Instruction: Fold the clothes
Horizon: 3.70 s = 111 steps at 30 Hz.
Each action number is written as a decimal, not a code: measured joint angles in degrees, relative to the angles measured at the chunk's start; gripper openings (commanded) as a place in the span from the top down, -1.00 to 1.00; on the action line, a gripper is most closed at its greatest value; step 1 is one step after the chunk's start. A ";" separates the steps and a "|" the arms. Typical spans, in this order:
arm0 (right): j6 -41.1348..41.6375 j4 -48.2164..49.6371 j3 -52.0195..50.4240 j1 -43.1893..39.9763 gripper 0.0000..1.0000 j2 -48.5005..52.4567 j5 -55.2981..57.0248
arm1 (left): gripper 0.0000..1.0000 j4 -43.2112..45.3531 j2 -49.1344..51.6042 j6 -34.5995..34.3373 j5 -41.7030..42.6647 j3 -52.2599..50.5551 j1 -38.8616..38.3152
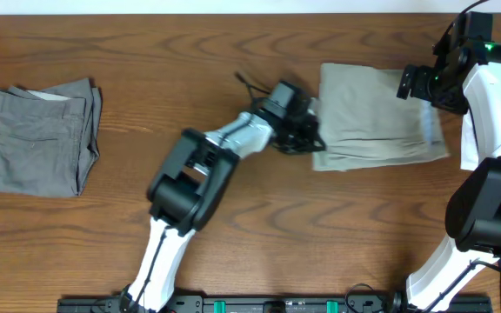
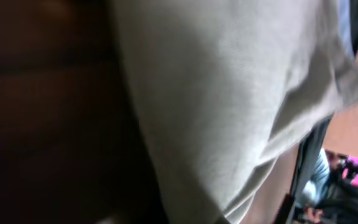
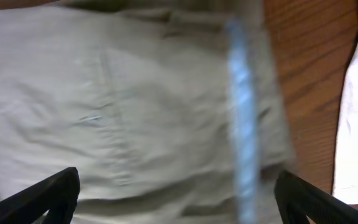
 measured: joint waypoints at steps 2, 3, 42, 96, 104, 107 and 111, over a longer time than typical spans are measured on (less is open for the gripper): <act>0.00 0.02 0.00 0.28 -0.96 0.00 0.02 | 0.88 -5.44 -1.22 1.62 0.13 -0.02 3.50; 0.00 0.00 0.00 0.48 -0.96 0.00 0.00 | 0.88 -7.93 -1.90 2.51 0.02 -0.02 5.25; 11.06 26.14 -5.05 22.62 -0.70 9.84 -16.20 | -0.96 -39.19 -14.80 21.14 -14.38 -0.20 26.01; 9.60 3.15 10.14 22.62 -0.98 14.16 21.22 | -0.96 -36.74 -14.80 23.12 -13.84 -0.20 25.64; 9.53 -4.13 21.11 22.23 -0.99 14.16 12.63 | -0.96 -24.39 -14.78 18.95 -7.34 -0.22 22.86; 9.42 -3.91 21.97 21.59 -0.99 14.16 9.01 | -0.96 -20.74 -14.38 15.04 -6.34 -0.22 21.49; 9.42 -4.52 21.99 20.65 -0.99 14.16 6.10 | -0.96 -16.96 -11.91 9.66 -5.55 -0.22 19.61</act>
